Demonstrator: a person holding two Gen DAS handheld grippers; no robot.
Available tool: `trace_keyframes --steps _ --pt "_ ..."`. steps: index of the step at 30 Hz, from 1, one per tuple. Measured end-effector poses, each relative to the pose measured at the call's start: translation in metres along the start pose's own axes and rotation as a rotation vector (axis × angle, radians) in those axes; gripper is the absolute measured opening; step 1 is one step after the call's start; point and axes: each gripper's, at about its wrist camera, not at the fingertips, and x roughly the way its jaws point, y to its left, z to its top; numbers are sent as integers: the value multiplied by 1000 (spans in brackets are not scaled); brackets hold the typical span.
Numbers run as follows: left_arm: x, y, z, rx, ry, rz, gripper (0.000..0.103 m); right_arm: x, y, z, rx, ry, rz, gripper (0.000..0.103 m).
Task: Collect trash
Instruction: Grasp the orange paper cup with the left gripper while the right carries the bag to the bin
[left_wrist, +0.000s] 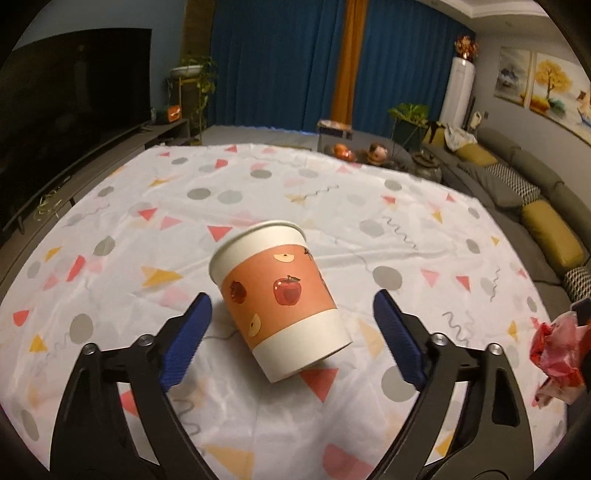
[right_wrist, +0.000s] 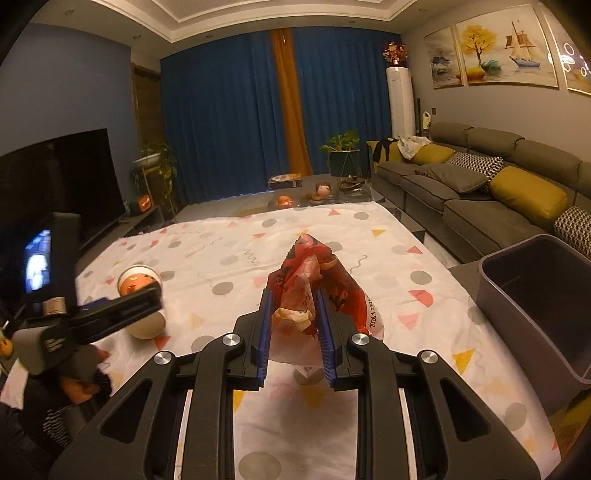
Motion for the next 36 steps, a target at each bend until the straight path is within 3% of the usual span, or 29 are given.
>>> trace_keyframes --steps 4,12,20,28,36 --pt "12 0 0 14 41 -19 65 4 2 -3 -3 14 13 24" --pt "2 6 -6 -3 27 -84 63 1 6 -3 -13 23 21 24" --pt "-64 -11 -13 59 -74 -192 63 -25 -5 0 6 1 45 24" --pt "-128 -56 -26 154 -151 -345 63 -70 -36 3 20 -51 14 24" --pt "-155 -136 -39 249 -148 -523 63 -107 -91 11 39 -125 -89 24"
